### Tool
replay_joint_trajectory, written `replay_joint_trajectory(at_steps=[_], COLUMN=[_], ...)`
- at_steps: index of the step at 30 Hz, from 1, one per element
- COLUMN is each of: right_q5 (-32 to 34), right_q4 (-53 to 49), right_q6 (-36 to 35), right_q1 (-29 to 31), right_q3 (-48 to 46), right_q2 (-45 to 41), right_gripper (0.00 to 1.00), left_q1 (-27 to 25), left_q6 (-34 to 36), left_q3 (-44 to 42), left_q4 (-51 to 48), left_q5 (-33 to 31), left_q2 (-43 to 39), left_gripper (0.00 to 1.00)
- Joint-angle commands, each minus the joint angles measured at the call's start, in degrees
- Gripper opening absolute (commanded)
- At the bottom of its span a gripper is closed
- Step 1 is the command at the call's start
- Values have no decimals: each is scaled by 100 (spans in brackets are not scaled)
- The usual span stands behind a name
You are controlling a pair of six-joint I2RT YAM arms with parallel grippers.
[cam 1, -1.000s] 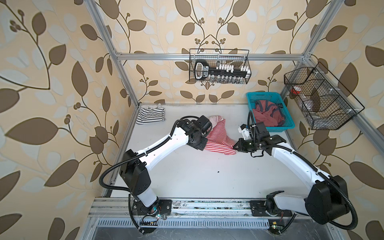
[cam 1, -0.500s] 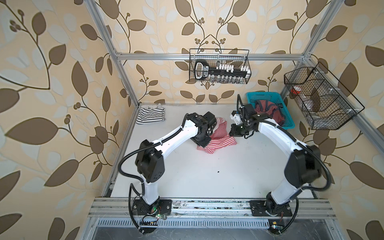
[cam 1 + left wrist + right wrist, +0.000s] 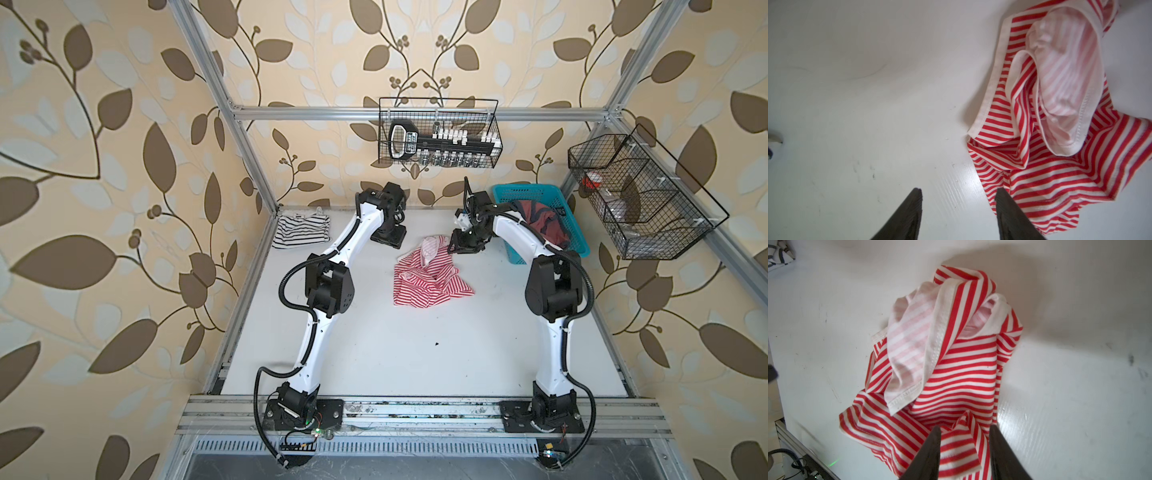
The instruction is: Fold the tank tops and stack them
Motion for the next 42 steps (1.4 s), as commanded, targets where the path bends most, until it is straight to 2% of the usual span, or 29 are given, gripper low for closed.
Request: replay_joint_trajectory(at_steps=[1, 5, 9, 12, 19, 27, 31, 35, 37, 39, 42], right_q5=[18, -30, -8, -111, -233, -290, -243, -270, -270, -239, -200], right_q4=[556, 1041, 1367, 1616, 1935, 2033, 2039, 2080, 2074, 2027, 1901], right_q6=[242, 415, 598, 758, 944, 993, 993, 1008, 1006, 997, 937], right_q1=[59, 310, 576, 610, 675, 681, 672, 666, 671, 637, 560], right_q3=[-1127, -2558, -3212, -3330, -3278, -3180, -3192, -3192, -3192, -3204, -3233], right_q2=[-1145, -2010, -2107, -1876, -1508, -1202, -1081, -1000, -1060, -1215, -1536], right_gripper=[39, 32, 31, 33, 40, 41, 35, 20, 10, 3, 0], left_q1=[-156, -412, -745, -885, -973, -1058, -1128, -1153, -1158, -1137, -1063], left_q6=[-680, -1372, -1972, -2515, -3071, -3254, -3283, -3259, -3160, -3027, -2884], left_q3=[-1240, -3324, -4007, -4257, -4164, -3849, -3744, -3611, -3507, -3383, -3330], left_q4=[532, 1692, 2072, 2520, 3031, 3049, 3030, 2953, 2807, 2613, 2444], left_q5=[747, 1309, 1611, 1908, 2127, 2339, 2346, 2344, 2271, 2156, 2041], left_q2=[-1392, -2461, -2547, -2322, -1788, -1343, -1188, -993, -891, -805, -823], left_gripper=[49, 30, 29, 34, 45, 46, 47, 46, 39, 27, 9])
